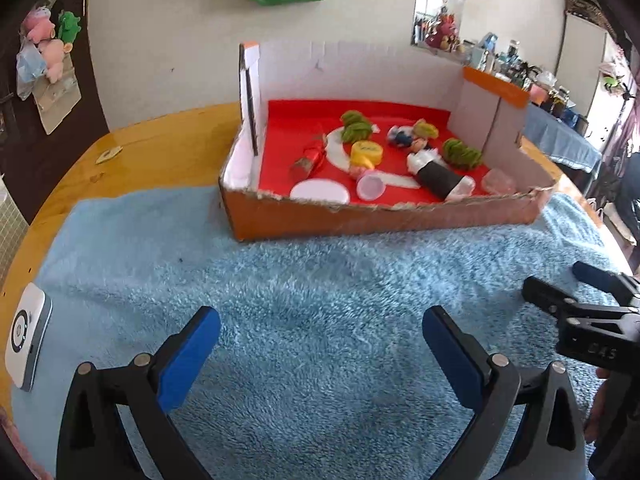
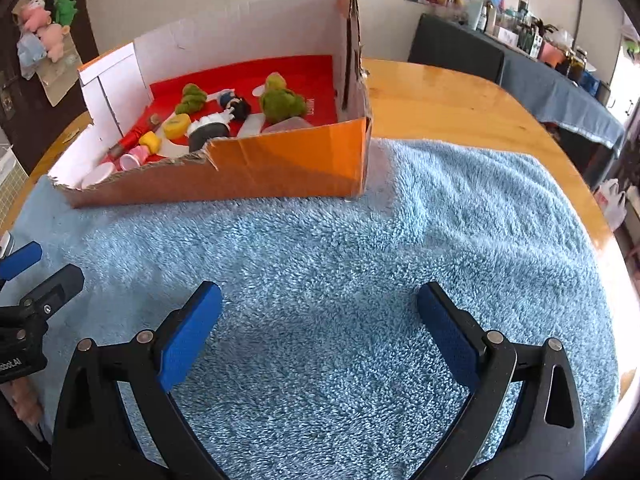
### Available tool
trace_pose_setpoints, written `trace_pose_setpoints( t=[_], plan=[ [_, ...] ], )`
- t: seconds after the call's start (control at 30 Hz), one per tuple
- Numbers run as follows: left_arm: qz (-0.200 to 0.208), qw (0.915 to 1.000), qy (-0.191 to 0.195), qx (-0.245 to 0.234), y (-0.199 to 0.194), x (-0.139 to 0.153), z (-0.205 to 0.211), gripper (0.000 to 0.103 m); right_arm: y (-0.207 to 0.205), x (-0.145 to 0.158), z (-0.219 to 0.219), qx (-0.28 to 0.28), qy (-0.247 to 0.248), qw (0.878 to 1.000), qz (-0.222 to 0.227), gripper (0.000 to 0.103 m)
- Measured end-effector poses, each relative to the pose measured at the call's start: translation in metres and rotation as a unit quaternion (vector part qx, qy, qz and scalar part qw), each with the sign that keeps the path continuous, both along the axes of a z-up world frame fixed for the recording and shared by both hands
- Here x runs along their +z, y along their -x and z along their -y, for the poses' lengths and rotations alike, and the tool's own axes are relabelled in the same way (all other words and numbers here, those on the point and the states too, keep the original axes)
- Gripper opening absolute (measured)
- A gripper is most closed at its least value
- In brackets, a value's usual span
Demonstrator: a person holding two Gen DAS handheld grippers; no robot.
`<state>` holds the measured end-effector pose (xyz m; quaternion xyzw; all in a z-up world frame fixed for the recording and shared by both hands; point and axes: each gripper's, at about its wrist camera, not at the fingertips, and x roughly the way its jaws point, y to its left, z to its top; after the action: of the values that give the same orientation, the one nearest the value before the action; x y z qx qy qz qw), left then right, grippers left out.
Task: Organize objects
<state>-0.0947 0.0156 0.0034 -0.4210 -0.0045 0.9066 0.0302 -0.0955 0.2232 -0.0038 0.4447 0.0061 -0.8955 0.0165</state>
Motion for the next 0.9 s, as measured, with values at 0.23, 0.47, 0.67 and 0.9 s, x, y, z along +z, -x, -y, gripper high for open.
trace_pose_setpoints(
  t=[0.23,0.47,0.67,0.9],
  plan=[
    [0.022,0.9996,0.01,0.014,0.005,-0.0093,-0.0003,0.103,-0.0027,-0.0022,0.0033,-0.004,-0.014,1.0,0.004,0.103],
    [0.035,0.999,0.014,0.025,0.0083,-0.0093,-0.0018,0.103,-0.0035,-0.0027,0.0044,-0.007,-0.017,1.0,-0.003,0.103],
    [0.027,0.9988,0.016,0.038,0.0086,-0.0096,-0.0032,0.103,-0.0058,-0.0037,0.0043,-0.008,-0.016,1.0,-0.011,0.103],
    [0.021,0.999,0.015,0.037,0.0072,-0.0094,-0.0014,0.103,-0.0066,-0.004,0.0041,-0.01,-0.013,1.0,-0.017,0.103]
  ],
)
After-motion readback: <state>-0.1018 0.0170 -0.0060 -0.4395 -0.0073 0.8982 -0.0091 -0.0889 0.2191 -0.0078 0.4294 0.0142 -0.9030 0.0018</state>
